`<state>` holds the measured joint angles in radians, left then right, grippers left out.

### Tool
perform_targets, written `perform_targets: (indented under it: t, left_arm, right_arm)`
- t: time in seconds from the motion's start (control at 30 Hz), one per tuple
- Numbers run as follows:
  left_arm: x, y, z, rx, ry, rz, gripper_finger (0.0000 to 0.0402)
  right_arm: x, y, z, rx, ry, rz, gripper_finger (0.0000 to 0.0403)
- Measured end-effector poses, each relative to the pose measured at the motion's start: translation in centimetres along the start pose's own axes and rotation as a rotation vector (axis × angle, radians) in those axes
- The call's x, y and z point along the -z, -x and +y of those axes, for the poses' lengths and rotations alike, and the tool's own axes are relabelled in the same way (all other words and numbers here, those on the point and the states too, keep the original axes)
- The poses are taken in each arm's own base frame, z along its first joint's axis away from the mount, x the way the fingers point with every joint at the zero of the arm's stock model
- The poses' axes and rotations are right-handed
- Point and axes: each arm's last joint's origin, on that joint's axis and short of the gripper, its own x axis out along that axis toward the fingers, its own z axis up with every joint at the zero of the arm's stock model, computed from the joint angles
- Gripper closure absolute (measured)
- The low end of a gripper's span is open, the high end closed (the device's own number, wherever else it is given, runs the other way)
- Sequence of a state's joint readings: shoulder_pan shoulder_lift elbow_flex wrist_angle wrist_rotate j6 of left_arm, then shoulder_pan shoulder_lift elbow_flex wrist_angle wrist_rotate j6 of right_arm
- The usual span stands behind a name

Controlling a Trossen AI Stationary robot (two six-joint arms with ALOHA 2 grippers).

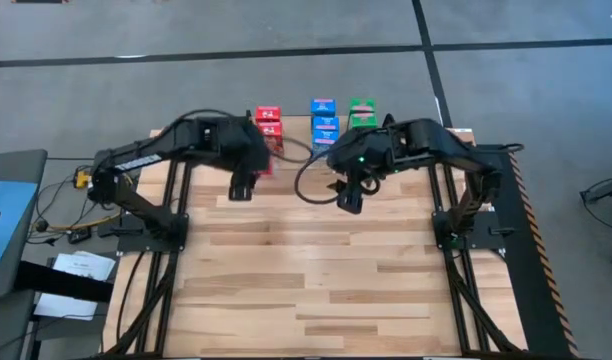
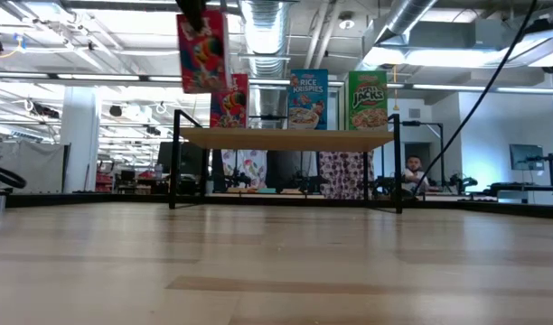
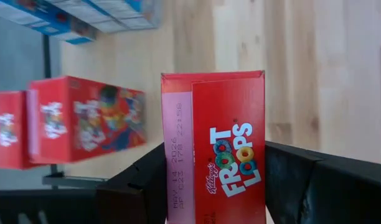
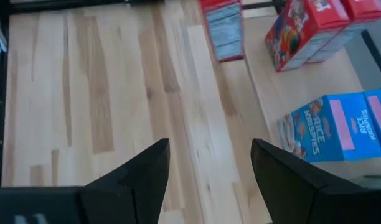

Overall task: Stack cereal on shelf
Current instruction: Put the red cereal box on the shelf

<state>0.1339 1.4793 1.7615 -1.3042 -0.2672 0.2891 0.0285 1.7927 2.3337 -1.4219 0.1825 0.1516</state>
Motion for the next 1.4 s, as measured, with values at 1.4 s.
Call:
perform_targets:
  t: [1.4]
  left_arm:
    - [0.3,-5.5,6.1,-0.027,-0.017,0.060,0.0221]
  right_arm:
    - [0.5,-0.6,0.0,0.015,-0.040,0.070,0.0152]
